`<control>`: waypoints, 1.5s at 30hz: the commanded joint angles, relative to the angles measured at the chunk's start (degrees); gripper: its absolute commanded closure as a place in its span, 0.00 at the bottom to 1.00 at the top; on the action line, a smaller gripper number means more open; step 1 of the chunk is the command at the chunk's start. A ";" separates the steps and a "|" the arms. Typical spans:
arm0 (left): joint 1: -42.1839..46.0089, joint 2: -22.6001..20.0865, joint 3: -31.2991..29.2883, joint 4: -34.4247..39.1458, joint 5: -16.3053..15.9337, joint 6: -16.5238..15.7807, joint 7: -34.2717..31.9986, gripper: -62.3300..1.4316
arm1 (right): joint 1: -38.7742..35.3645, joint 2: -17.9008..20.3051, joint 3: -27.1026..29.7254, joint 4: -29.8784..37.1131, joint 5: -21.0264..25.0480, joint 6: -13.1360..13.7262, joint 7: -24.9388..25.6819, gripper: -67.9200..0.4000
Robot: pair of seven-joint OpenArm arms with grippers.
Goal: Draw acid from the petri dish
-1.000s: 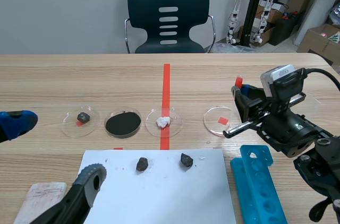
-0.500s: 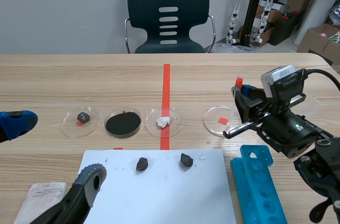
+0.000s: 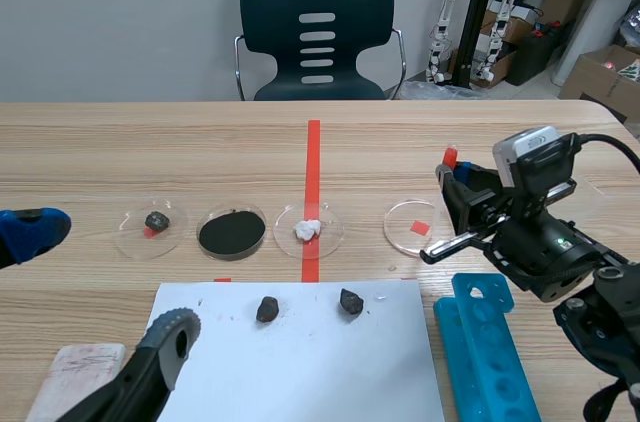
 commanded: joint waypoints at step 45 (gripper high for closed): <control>0.17 0.13 0.11 0.35 -0.39 -0.09 -0.76 0.00 | 0.50 0.74 0.07 0.11 0.68 -0.02 2.45 0.91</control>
